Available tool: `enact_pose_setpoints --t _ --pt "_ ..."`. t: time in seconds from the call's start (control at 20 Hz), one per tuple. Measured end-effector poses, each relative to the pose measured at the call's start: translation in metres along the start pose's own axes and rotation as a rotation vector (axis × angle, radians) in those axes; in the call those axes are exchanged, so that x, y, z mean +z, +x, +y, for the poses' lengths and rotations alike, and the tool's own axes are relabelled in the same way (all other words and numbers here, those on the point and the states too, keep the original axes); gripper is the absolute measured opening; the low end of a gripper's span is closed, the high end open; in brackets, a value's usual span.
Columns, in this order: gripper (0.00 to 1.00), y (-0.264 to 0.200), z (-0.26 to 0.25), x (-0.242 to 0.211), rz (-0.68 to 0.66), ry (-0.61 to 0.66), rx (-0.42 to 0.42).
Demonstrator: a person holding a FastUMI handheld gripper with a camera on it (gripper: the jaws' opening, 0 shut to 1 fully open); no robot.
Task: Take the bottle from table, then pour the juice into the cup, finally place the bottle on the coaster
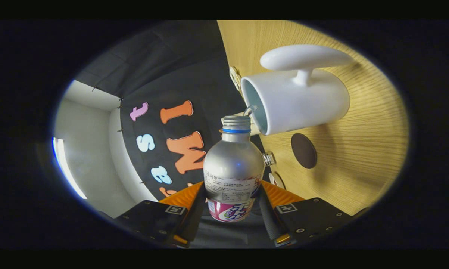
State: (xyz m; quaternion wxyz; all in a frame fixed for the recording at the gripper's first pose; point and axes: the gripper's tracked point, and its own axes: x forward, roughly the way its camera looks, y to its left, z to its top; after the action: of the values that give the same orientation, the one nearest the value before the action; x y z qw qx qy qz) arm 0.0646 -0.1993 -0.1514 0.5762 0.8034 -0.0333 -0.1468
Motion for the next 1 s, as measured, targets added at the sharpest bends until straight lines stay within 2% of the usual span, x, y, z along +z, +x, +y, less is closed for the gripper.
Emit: enact_pose_setpoints --t 1.0 --pt "0.72 0.011 0.018 0.005 -0.033 0.073 0.024"
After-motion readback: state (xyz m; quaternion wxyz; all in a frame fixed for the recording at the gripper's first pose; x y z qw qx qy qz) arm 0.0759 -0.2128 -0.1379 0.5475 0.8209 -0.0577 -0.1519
